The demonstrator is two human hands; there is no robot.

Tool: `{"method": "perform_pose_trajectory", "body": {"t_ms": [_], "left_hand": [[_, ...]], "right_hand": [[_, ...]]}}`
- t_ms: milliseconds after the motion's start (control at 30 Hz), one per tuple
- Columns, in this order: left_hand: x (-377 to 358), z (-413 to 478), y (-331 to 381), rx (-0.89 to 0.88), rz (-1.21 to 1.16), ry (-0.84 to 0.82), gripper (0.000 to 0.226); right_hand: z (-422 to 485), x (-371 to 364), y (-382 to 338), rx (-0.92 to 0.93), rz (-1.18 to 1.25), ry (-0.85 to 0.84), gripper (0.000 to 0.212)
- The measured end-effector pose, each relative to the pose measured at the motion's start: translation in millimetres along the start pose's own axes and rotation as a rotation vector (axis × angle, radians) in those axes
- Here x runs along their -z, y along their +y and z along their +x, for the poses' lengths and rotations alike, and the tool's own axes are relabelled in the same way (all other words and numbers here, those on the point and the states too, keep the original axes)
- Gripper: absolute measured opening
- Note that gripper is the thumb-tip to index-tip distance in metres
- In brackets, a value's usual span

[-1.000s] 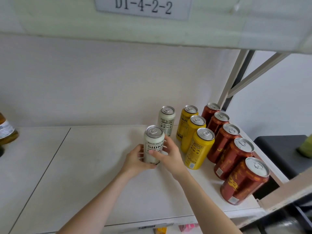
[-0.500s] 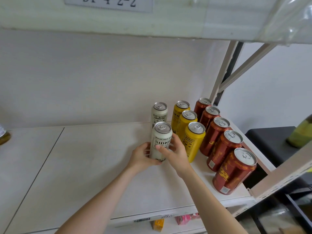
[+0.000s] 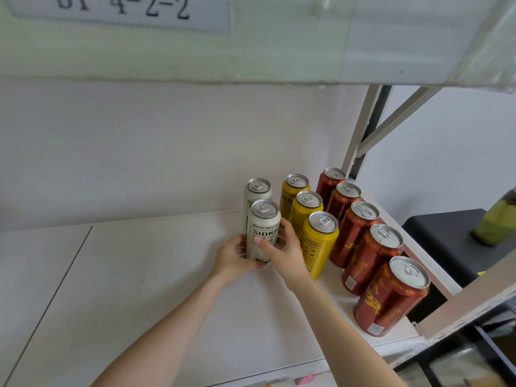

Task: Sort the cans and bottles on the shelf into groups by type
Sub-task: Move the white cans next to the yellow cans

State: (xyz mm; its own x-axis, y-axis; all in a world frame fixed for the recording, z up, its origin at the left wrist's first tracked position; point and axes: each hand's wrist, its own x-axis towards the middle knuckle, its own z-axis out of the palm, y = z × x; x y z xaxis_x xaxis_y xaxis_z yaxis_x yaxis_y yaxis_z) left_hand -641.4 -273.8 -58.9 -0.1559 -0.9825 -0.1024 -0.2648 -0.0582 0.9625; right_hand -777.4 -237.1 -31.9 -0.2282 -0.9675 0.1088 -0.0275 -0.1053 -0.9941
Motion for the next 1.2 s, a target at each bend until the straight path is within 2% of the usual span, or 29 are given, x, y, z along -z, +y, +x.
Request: {"method": "perform_pose_trajectory", "body": {"t_ms": [567,733,867,967,1067,1200], "left_hand": [[1.7,16.3,-3.5,-0.014,-0.017,-0.009,0.06],[8.0,13.8,-5.4,-0.027,0.015,-0.032,0.059],[20.7,11.5,-13.8,-0.026,0.077,0.042,0.054],[42.0,8.1,-26.0,-0.021,0.136,0.116,0.052],[71.2,-3.3,-39.2,-0.03,0.217,0.21,0.048],[107.9,-30.0,-51.0,-0.082,0.5,0.285,0.044]], "right_hand": [[10.5,-3.6,0.2,-0.012,0.005,0.016,0.064],[7.4,-2.7,-4.4,-0.033,0.011,0.02,0.057],[-0.1,-1.2,-5.6,-0.073,0.033,0.021,0.049],[-9.0,-0.2,-4.9,-0.136,0.024,0.106,0.046],[-21.4,0.2,-0.9,-0.143,-0.078,0.165,0.04],[-44.1,1.4,6.9,-0.138,-0.357,0.125,0.047]]}}
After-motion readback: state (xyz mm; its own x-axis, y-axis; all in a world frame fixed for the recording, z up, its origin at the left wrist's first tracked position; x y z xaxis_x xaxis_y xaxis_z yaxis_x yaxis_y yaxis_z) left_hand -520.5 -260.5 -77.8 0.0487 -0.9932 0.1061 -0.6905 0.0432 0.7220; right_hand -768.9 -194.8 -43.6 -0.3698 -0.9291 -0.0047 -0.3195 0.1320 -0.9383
